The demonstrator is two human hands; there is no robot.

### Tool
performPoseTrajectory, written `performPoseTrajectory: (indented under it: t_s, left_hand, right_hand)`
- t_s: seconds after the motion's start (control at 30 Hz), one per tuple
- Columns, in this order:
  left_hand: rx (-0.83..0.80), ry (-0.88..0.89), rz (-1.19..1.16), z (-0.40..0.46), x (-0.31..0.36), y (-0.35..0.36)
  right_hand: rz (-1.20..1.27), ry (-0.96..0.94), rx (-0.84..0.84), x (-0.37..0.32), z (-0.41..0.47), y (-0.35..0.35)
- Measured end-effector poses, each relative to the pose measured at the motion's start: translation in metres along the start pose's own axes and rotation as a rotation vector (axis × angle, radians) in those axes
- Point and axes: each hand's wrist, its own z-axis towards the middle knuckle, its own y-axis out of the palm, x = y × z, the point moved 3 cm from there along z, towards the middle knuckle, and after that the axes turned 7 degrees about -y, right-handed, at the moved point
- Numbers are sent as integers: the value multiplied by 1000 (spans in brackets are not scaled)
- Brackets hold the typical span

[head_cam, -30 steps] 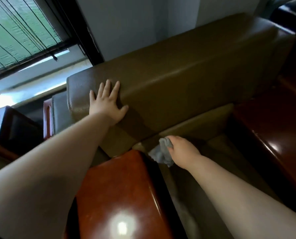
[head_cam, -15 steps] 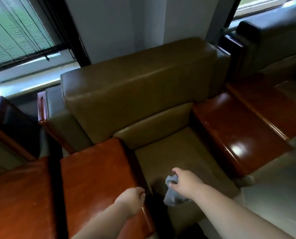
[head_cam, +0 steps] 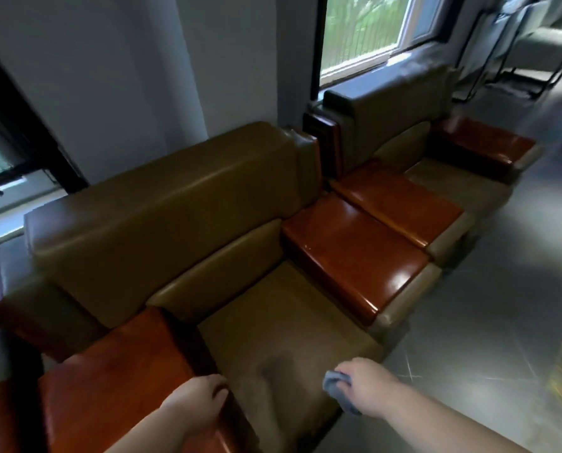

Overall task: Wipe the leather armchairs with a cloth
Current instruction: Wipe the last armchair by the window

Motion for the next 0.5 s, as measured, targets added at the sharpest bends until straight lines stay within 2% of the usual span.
performPoseTrajectory:
  t_s: [0.23,0.4,0.5]
  left_hand:
    - [94,7,22,-4,112,9]
    - [56,108,121,-16,237,54]
    - [30,178,164,-27,316,77]
  right_hand:
    - [39,35,77,107,-66,-47]
    - [85,48,114,209,-131,-73]
    - [30,38,109,269,-164,-86]
